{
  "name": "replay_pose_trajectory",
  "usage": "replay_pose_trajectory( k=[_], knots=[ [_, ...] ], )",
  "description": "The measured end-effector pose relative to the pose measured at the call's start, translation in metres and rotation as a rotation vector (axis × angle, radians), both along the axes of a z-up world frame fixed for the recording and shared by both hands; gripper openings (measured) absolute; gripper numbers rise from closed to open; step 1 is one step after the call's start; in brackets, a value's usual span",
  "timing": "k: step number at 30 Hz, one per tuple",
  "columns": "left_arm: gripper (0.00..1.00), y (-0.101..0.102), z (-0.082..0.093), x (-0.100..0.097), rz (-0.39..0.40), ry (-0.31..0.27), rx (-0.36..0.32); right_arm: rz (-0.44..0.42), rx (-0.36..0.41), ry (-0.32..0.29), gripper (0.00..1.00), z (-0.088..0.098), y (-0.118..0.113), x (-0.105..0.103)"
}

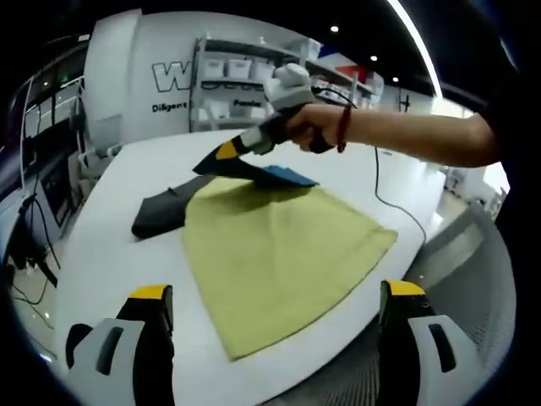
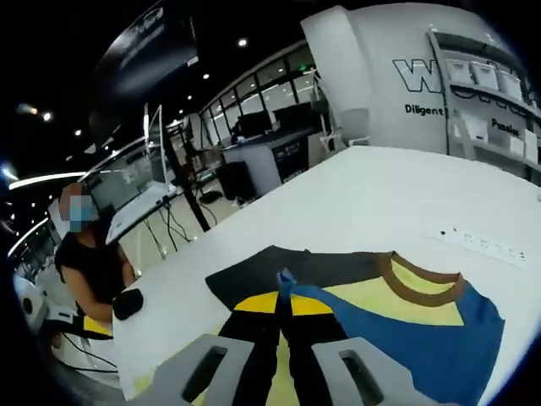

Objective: Fold the garment on the visible template until the final outline fits inside the template.

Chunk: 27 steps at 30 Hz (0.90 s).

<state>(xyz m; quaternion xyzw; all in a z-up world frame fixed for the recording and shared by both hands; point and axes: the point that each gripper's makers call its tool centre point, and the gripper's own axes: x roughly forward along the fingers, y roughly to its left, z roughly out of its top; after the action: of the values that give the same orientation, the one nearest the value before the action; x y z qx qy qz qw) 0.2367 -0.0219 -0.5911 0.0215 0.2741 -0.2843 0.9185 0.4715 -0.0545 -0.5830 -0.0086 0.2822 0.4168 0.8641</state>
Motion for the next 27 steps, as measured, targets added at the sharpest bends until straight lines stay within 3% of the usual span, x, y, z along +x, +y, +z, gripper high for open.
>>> replay_pose_trajectory(
  k=[6, 13, 27],
  knots=[
    [0.98, -0.001, -0.001, -0.001, -0.006, 0.005, 0.002, 0.063, -0.07, -0.037, 0.0, -0.012, 0.01, -0.018],
    [0.97, -0.003, 0.003, -0.001, -0.011, -0.014, 0.005, 0.088, -0.154, -0.068, 0.0, -0.034, 0.011, -0.022],
    [0.97, 0.001, 0.001, -0.005, 0.003, -0.006, 0.005, 0.143, -0.161, 0.008, 0.0, -0.07, 0.017, -0.043]
  ],
)
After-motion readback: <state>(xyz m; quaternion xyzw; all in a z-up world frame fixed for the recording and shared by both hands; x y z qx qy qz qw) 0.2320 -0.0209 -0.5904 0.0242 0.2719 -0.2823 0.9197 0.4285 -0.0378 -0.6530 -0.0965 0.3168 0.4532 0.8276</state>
